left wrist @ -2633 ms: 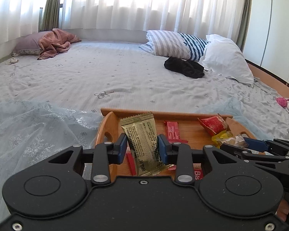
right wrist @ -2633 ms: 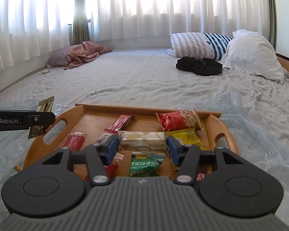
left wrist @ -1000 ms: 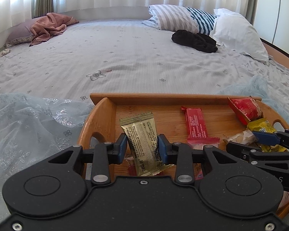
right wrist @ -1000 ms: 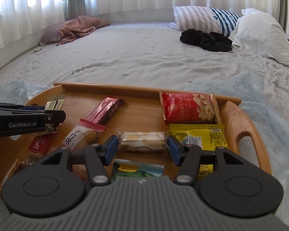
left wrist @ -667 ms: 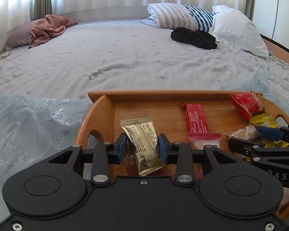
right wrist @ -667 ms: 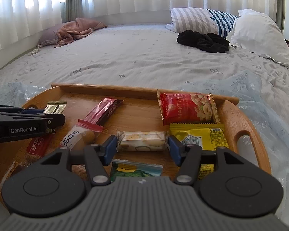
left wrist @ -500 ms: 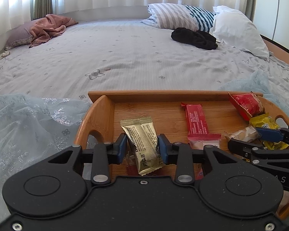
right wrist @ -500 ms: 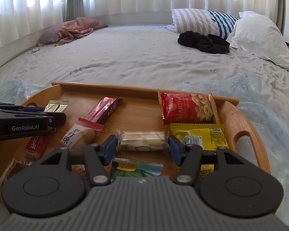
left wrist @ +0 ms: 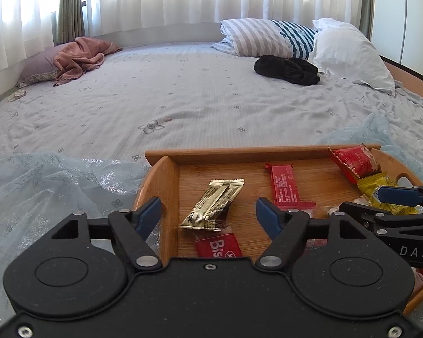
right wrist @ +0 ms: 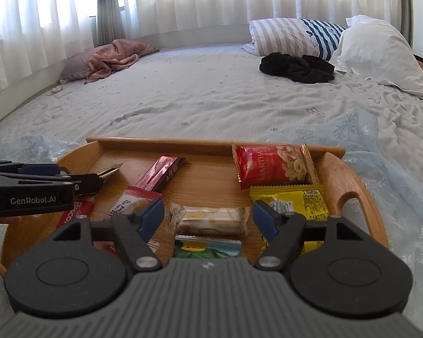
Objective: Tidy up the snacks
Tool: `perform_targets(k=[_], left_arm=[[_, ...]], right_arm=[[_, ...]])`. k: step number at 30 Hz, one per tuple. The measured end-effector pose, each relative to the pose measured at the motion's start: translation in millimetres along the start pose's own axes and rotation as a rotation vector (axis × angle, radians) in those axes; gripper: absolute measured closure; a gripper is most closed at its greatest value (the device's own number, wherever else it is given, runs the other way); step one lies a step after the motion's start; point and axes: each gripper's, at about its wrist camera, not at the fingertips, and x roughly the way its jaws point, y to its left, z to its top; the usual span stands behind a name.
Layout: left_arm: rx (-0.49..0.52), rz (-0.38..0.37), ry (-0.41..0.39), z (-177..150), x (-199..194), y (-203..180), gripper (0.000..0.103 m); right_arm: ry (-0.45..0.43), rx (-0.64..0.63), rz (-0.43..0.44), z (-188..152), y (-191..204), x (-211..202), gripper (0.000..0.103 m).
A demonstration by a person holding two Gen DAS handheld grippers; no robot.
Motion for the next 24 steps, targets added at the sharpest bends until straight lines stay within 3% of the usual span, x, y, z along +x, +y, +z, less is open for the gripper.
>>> perform_targets(k=[10,24], left_arm=[[0.025,0.039,-0.02,-6,-50,-9,0.003],[0.021,0.034,-0.024,-47,-107,-20,0.002]], right_arm=[[-0.078,-0.04,-0.054,-3,5,-46,0.011],[-0.129,-0.028,-0.047,-39,9,-99,0.002]])
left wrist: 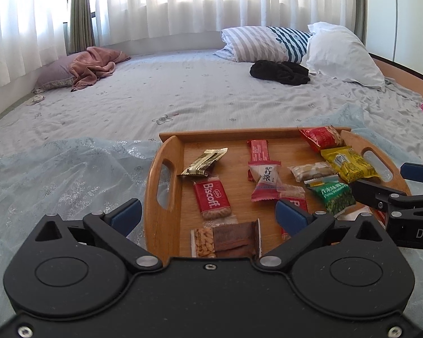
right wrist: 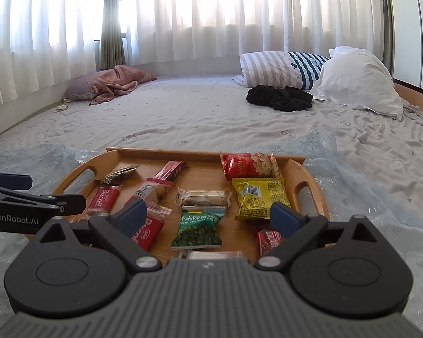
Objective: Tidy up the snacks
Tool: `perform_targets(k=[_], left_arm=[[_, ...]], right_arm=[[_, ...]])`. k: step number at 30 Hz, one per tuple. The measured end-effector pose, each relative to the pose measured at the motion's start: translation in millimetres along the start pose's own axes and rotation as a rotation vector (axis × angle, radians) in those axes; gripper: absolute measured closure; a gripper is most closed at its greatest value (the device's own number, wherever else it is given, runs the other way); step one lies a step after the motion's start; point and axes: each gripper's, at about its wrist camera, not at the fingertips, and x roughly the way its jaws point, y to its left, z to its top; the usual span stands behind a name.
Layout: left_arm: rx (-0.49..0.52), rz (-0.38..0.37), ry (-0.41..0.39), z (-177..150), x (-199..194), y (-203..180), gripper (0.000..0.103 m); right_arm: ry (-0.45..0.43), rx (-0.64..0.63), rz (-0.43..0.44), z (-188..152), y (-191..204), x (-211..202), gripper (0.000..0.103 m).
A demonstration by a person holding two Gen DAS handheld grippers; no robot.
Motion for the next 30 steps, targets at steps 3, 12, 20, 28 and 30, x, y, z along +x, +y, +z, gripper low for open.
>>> perform_targets(k=[3,12,20,28,30], left_arm=[[0.009,0.005,-0.001,-7,-7,-3,0.001],[-0.015,-0.011,0.022,-24,-24,-6,0.001],[-0.047,0.019,0.026,-44,-27,-7,0.001],[-0.04,0.023,0.062,-65,-10,-13,0.001],[-0.038,0.024,0.073,-69,-5,-14,0.001]], right_arm=[[-0.011,-0.007,-0.002,-5,1,-9,0.001],[-0.02,-0.009,-0.008,-23,4,-27,0.0],[0.014,0.014,-0.018,-46,-2,-25,0.0],[0.045,0.004,-0.049,-68,-5,-15,0.0],[0.051,-0.018,-0.048,-72,-2,-14,0.0]])
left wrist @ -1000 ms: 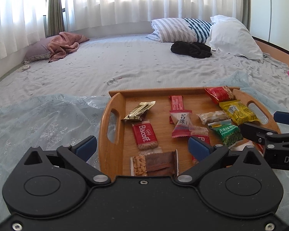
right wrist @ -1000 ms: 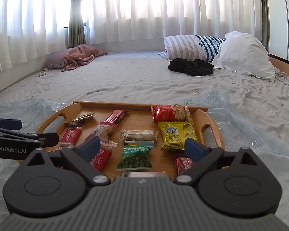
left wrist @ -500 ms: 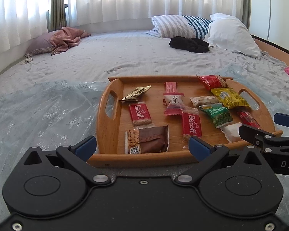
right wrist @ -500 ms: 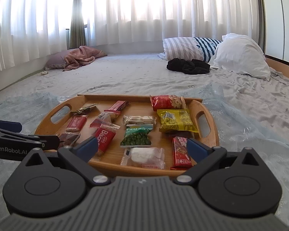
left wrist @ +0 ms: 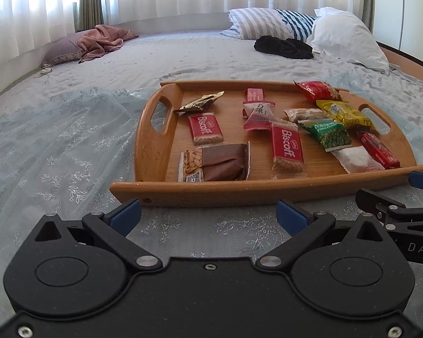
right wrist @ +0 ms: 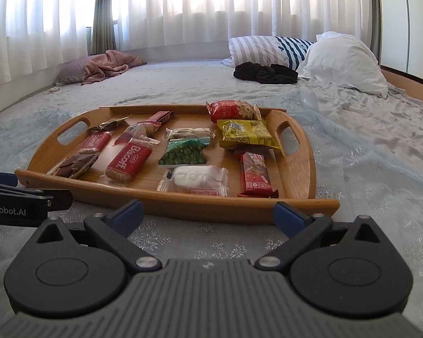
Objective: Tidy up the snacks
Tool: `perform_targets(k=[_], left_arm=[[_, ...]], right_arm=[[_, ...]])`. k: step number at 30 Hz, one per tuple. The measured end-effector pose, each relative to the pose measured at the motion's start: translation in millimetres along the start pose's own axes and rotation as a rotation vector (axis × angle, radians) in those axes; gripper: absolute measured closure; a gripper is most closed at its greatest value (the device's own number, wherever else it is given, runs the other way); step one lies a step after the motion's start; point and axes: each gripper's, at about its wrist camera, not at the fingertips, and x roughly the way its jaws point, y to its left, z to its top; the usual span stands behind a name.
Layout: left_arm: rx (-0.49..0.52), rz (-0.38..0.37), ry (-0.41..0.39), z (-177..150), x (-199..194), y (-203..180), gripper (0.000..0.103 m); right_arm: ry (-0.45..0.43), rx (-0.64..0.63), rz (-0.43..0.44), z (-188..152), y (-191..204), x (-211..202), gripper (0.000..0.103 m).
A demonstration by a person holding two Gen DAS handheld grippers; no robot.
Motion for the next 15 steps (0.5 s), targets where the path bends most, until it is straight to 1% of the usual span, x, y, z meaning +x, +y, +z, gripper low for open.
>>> perform_targets(k=[2,4,7,15], left_arm=[[0.0,-0.001,0.007,-3,4,-1,0.001],[-0.001,0.001,0.011,-7,7,-2,0.001],[-0.016,-0.005,0.008,-11,11,0,0.0],[-0.016,-0.009,-0.009,-14,15,0,0.0]], right_arm=[[0.013,0.003,0.014,-3,0,3,0.0],[0.029,0.02,0.003,-5,-1,8,0.0],[0.04,0.04,0.009,-7,-4,10,0.0],[0.035,-0.01,-0.017,-11,4,12,0.0]])
